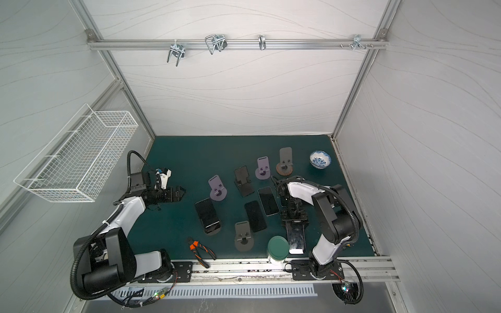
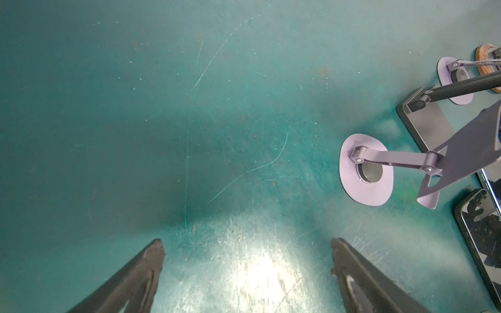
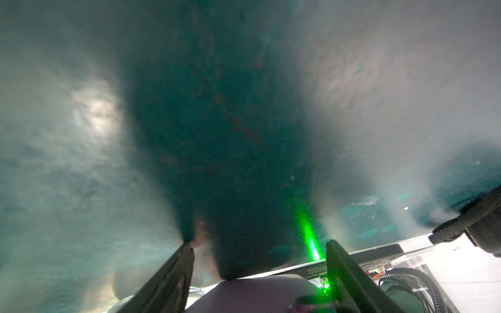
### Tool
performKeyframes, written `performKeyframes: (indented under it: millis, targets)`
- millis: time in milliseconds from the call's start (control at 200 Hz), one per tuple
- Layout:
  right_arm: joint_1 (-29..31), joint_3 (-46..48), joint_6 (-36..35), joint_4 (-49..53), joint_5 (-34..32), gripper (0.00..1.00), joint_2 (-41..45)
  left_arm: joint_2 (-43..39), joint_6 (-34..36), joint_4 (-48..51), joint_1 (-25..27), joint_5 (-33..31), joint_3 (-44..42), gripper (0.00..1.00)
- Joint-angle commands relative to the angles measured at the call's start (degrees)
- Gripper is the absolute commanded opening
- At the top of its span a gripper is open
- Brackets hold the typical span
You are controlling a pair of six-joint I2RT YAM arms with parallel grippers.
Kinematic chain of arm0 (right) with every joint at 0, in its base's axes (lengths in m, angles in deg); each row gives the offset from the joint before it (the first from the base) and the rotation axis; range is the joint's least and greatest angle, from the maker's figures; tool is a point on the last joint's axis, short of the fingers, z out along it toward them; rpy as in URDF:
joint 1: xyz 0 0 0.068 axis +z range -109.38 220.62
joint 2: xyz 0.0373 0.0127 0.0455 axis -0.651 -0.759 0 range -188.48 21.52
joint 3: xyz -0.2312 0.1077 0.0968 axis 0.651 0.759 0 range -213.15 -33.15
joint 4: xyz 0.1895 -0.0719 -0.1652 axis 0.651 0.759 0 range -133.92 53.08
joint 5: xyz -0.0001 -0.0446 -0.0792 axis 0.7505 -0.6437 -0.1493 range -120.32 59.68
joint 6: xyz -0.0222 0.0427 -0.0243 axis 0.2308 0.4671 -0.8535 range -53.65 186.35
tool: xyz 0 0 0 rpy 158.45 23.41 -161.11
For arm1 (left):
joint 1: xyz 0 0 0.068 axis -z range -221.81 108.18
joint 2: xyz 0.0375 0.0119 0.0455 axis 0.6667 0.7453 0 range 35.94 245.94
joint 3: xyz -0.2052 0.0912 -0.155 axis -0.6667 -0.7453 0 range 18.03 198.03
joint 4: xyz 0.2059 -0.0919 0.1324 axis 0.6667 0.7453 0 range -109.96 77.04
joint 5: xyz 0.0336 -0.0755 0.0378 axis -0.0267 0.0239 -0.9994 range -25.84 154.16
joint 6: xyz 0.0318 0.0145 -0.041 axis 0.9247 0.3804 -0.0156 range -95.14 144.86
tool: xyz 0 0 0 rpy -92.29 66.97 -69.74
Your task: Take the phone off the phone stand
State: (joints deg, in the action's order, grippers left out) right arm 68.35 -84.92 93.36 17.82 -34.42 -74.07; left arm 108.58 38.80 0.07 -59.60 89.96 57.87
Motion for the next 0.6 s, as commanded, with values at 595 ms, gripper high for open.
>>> performKeyframes:
  millis: [595]
  targets:
    - [0.66,1.84,0.15,-6.28,-0.46,0.73,1.79,-0.50,1.10,-0.20,0.03,1.27,1.91,0.97]
